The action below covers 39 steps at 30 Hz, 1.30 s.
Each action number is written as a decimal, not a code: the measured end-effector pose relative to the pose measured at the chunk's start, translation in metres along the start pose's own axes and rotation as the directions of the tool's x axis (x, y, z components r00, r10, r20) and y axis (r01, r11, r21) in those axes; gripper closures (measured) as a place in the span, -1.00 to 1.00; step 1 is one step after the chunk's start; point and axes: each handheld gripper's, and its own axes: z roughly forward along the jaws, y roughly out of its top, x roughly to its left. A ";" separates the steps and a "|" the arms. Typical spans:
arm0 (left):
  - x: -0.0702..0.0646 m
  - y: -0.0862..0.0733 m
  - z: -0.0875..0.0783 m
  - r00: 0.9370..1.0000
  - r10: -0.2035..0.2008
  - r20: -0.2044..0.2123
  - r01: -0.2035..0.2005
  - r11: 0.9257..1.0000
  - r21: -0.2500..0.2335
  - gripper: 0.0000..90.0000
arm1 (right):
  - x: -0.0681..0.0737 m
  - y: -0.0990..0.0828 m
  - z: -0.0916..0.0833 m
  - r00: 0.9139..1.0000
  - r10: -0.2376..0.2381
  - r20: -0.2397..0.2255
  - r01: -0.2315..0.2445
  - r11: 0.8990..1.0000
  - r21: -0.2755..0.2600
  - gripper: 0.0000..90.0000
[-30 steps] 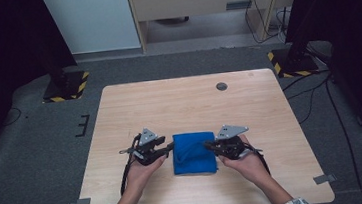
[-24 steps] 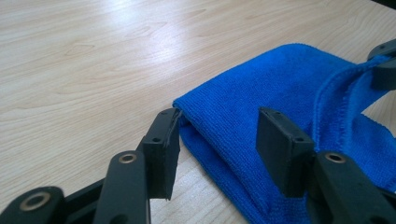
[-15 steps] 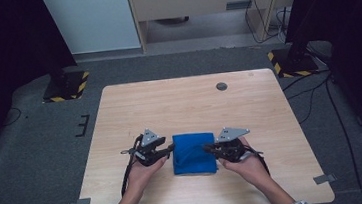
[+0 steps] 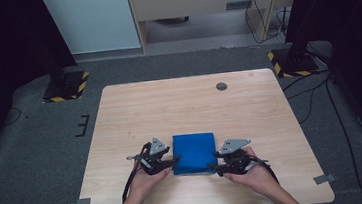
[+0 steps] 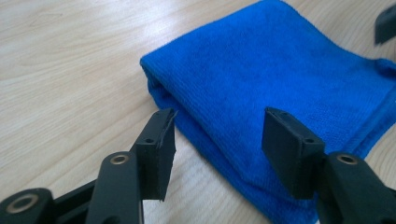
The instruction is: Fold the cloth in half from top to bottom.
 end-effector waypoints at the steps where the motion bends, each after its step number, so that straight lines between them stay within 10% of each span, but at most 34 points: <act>1: 0.000 0.000 0.000 1.000 -0.001 -0.001 0.001 1.000 0.001 -0.06 | 0.000 0.001 0.000 1.000 0.000 0.004 0.000 1.000 -0.007 -0.03; 19: 0.008 0.007 -0.001 0.998 -0.038 -0.045 0.037 0.999 -0.036 -0.74 | -0.019 0.011 0.021 0.991 0.090 0.104 -0.086 0.995 -0.043 -0.72; 39: 0.018 0.008 -0.007 0.998 -0.027 -0.053 0.024 0.999 -0.043 -0.81 | -0.045 0.006 -0.003 0.978 0.148 0.149 -0.135 0.987 -0.090 -0.78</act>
